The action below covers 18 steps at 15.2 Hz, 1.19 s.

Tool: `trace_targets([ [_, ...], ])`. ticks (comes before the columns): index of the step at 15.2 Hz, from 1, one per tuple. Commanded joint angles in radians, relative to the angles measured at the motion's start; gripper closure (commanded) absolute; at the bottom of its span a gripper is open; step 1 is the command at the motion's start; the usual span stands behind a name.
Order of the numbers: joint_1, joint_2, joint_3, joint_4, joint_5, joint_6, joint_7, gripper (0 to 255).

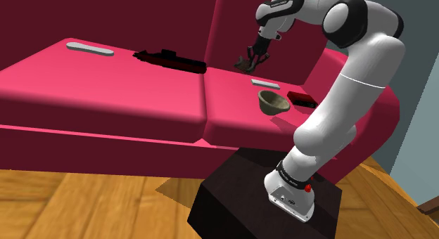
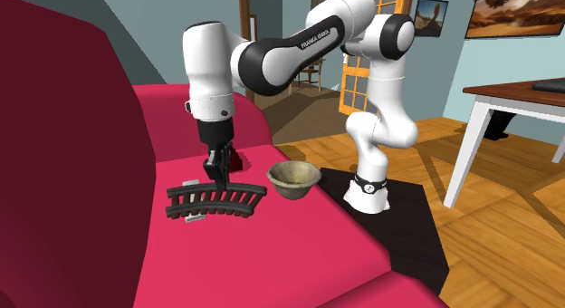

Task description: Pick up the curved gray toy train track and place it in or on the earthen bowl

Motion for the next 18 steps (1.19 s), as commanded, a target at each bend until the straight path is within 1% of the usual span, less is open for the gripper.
trace_targets([
  [1,0.0,-0.002,-0.001,0.025,-0.001,-0.026,0.001,255],
  [8,-0.001,-0.013,-0.002,0.105,-0.006,-0.117,0.006,255],
  [13,-0.001,-0.219,-0.008,-0.126,-0.064,-0.084,0.014,255],
  [18,-0.021,-0.42,-0.007,-0.318,-0.122,-0.087,0.021,255],
])
